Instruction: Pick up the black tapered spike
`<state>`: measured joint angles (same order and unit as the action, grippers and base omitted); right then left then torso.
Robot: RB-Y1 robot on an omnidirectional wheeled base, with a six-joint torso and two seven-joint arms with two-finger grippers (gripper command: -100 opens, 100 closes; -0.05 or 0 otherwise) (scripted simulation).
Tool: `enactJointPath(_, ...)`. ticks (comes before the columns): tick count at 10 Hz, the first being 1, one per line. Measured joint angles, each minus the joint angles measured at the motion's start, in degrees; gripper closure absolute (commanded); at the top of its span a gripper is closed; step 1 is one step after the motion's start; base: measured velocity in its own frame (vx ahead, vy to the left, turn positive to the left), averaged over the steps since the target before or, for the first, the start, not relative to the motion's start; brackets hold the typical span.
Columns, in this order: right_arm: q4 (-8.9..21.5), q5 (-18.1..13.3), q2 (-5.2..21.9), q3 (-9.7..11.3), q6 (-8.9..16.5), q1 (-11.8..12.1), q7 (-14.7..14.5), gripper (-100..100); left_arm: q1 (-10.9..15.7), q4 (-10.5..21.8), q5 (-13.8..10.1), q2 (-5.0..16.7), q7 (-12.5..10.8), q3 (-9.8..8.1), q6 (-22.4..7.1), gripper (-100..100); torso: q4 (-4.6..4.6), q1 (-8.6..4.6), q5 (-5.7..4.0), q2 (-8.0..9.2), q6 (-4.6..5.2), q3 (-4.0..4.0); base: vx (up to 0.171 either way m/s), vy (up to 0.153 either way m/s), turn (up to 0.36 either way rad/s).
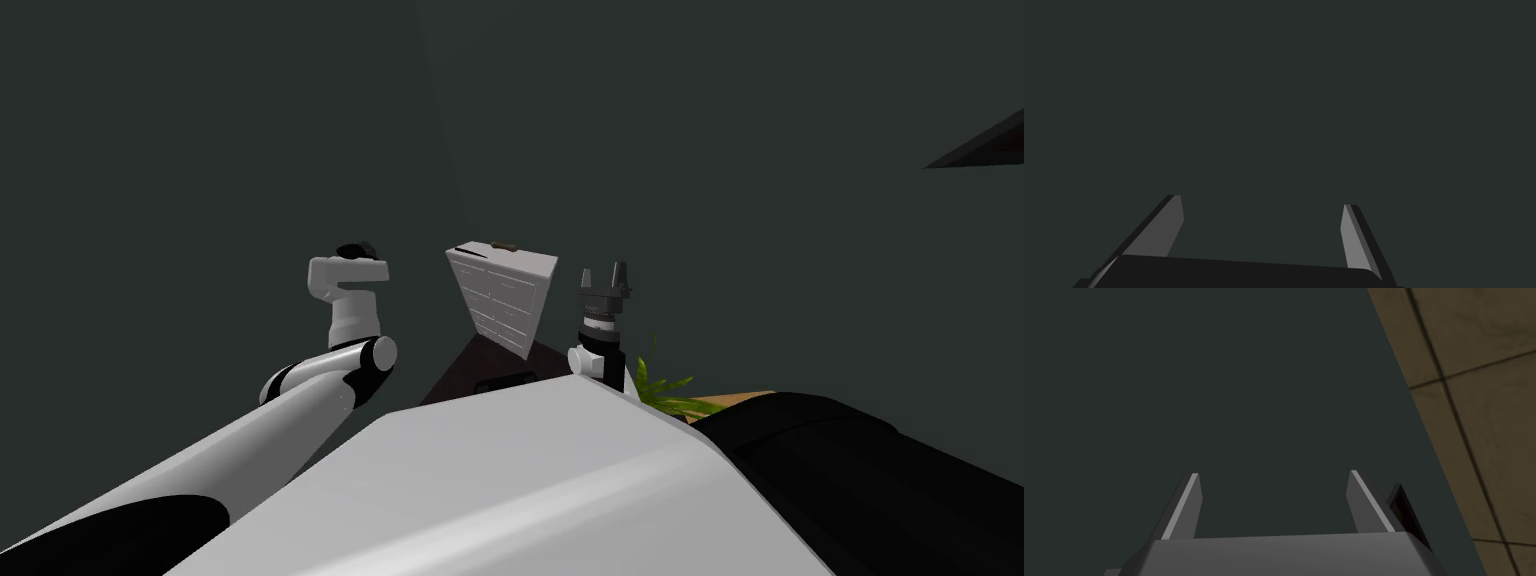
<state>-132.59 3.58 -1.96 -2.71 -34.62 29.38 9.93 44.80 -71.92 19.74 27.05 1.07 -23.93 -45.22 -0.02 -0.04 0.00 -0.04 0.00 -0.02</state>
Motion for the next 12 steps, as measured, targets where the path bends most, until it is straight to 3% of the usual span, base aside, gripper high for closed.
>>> enactJointPath(12,0.0,0.0,0.0,0.0,0.0,0.0,0.0,0,16.72,13.52,2.12,2.09,4.27,-5.0,-16.67,-100,-0.02,0.02,0.01,-0.07,-0.01,-0.04,0.02,0.003,-0.086)
